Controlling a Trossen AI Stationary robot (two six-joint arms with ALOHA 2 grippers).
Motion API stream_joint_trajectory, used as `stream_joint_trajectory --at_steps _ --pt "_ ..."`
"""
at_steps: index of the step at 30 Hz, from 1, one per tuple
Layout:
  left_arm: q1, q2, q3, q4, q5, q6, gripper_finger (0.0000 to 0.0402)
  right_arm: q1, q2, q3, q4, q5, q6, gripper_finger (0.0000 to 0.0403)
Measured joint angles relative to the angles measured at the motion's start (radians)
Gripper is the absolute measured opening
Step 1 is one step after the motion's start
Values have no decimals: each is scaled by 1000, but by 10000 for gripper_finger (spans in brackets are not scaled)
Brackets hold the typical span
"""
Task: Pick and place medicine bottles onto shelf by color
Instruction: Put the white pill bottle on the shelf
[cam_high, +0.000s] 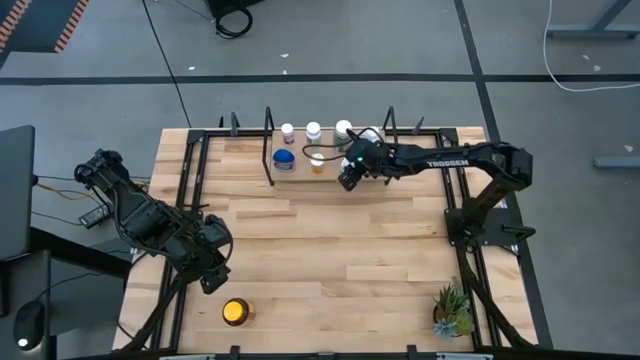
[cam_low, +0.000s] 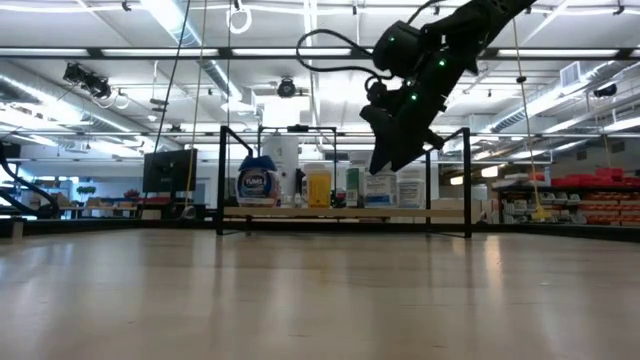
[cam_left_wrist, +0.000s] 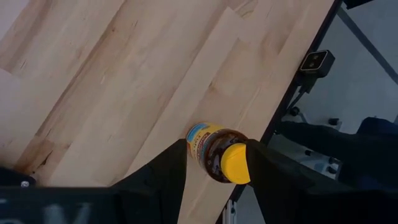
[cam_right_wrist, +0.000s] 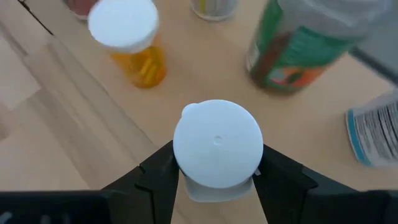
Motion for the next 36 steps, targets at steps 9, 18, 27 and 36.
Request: stream_joint_trajectory --at_steps 9,18,27,36 --pt "0 0 0 0 0 -3 172 -5 67 111 -101 -12 13 188" --pt "0 0 0 0 -27 -6 172 -5 66 111 -109 -14 -5 188" --pt "0 0 0 0 -38 -3 172 -19 67 110 -84 -18 16 188" --pt "0 0 0 5 -38 0 172 -32 67 110 -61 -7 41 188"
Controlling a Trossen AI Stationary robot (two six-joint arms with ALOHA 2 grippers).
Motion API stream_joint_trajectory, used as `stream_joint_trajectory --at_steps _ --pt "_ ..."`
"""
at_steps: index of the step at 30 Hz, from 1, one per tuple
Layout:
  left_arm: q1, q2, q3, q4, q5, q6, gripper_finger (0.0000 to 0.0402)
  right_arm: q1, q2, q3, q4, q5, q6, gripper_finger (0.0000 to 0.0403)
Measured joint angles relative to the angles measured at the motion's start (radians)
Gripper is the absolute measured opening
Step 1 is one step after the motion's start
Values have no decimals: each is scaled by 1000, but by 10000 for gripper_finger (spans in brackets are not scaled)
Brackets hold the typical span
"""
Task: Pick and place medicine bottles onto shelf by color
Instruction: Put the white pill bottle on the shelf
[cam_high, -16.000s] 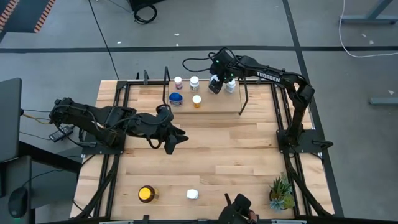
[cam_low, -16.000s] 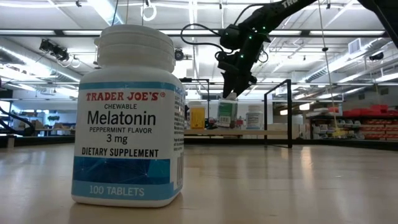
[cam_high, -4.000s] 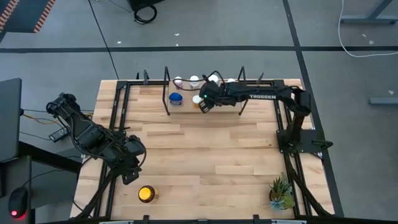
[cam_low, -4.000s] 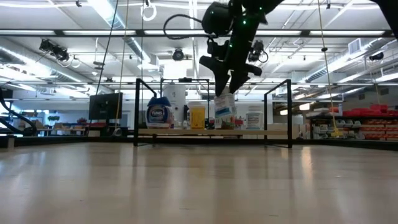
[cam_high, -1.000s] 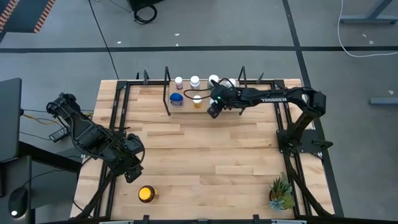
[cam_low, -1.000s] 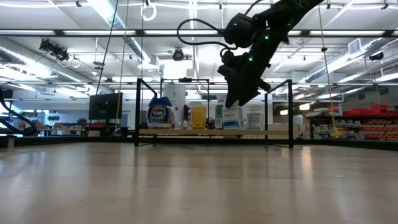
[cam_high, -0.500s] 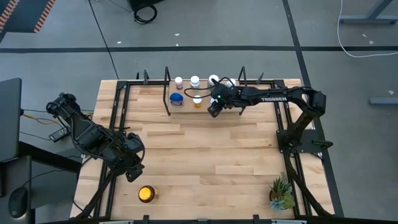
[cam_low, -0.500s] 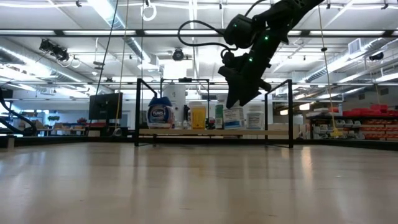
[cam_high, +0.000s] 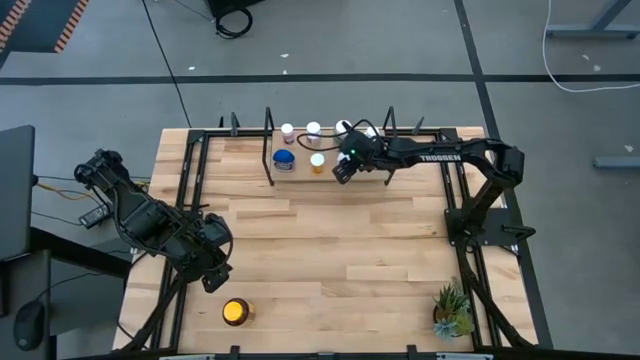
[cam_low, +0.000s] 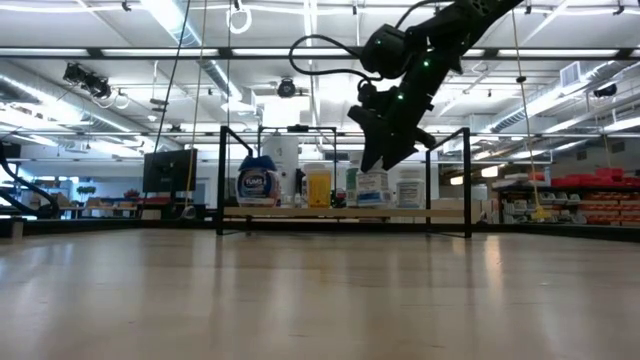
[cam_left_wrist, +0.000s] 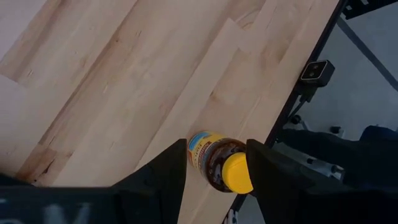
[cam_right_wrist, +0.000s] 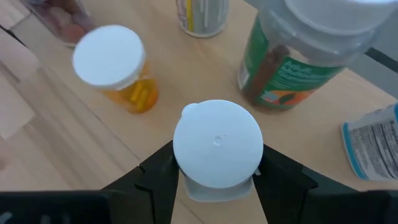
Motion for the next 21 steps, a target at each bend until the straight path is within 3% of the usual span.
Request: stream_joint_trajectory --at_steps 12,21 --pt "0 0 0 15 0 0 172 2 0 0 24 8 13 221" --pt "0 0 0 18 0 0 172 2 0 0 27 8 26 222"
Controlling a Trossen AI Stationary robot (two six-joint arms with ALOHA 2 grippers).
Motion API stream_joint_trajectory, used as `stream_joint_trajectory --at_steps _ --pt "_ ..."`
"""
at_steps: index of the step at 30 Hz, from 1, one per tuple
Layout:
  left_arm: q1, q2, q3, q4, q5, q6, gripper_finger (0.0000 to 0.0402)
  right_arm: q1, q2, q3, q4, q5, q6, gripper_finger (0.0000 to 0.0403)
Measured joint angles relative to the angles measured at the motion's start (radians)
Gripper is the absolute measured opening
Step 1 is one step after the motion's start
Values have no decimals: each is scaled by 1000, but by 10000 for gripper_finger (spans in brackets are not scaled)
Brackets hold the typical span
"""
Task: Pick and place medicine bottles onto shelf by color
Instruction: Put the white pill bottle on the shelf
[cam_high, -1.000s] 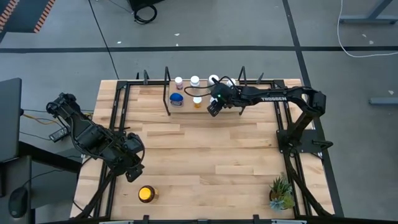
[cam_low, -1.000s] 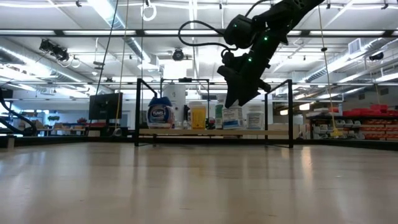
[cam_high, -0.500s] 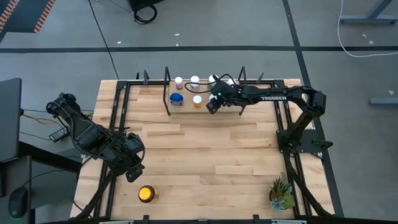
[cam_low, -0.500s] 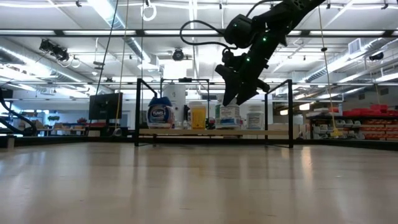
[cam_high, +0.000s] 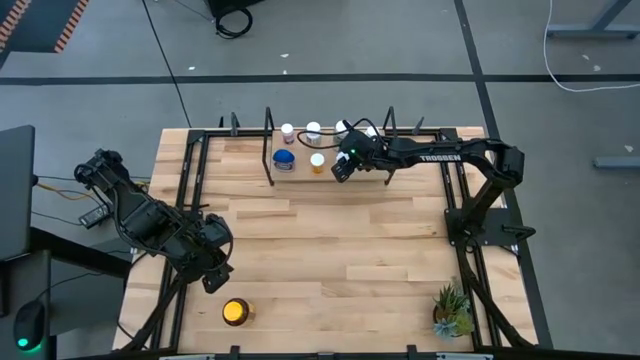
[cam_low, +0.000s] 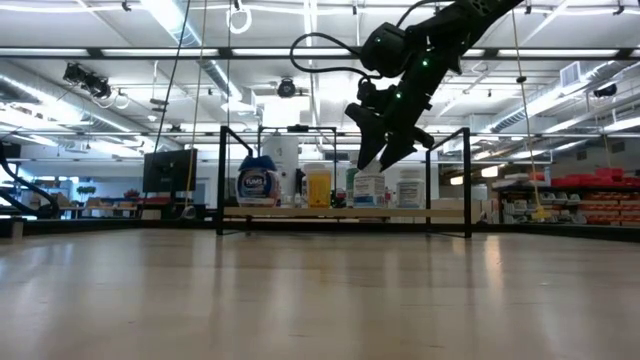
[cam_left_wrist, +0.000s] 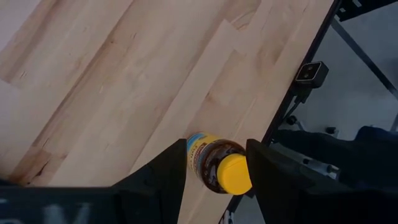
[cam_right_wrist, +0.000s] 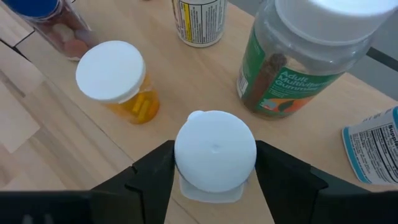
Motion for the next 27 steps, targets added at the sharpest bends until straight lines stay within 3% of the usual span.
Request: stream_joint_trajectory --at_steps 27 --pt "-3 0 0 4 1 7 172 24 -63 0 -44 -24 71 223"
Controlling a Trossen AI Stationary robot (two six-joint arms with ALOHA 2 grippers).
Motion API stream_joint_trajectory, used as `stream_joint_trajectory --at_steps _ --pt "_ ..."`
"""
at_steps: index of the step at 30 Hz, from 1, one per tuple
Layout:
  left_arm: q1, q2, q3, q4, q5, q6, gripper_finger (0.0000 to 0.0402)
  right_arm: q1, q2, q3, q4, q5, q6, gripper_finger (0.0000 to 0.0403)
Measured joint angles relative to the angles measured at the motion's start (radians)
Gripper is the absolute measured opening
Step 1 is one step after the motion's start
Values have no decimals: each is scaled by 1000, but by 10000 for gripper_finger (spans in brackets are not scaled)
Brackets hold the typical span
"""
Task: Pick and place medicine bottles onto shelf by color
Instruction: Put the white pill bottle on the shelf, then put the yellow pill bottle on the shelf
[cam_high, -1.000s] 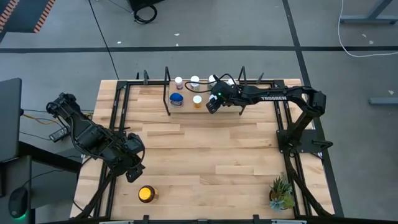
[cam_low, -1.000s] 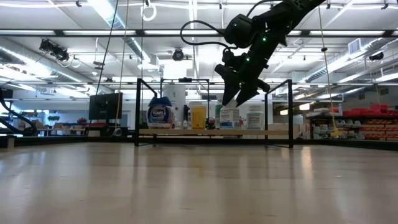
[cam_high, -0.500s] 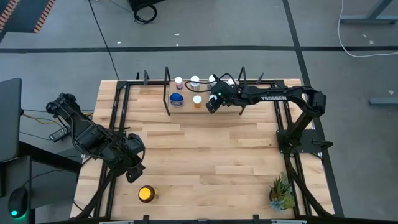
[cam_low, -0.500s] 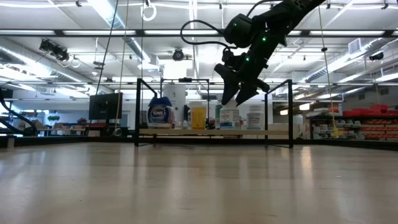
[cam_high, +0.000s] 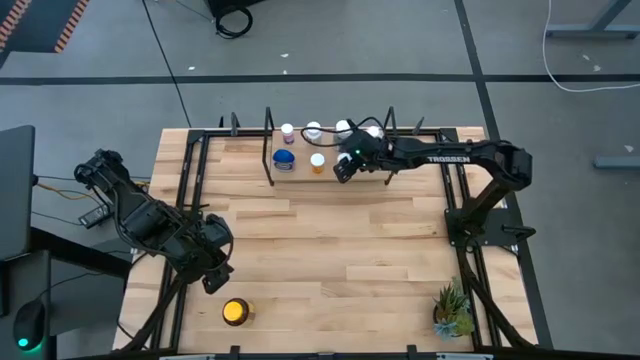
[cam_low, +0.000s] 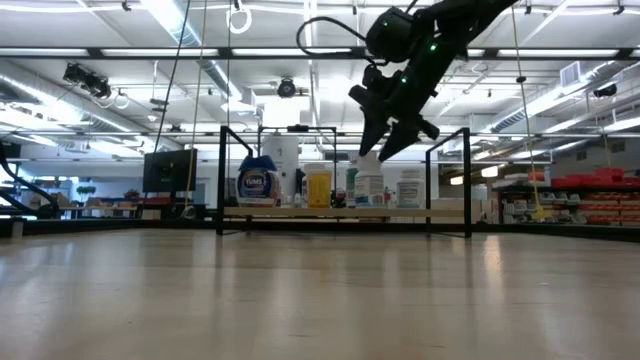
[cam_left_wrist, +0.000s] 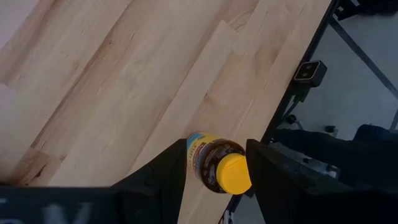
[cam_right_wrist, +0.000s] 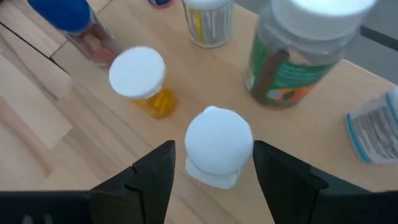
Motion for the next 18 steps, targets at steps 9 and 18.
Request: stream_joint_trajectory --at_steps 9,18 --pt "15 0 0 18 -60 20 172 42 -68 0 -35 38 64 223" --pt "-51 0 0 11 -64 82 172 127 -91 1 -34 39 122 223"
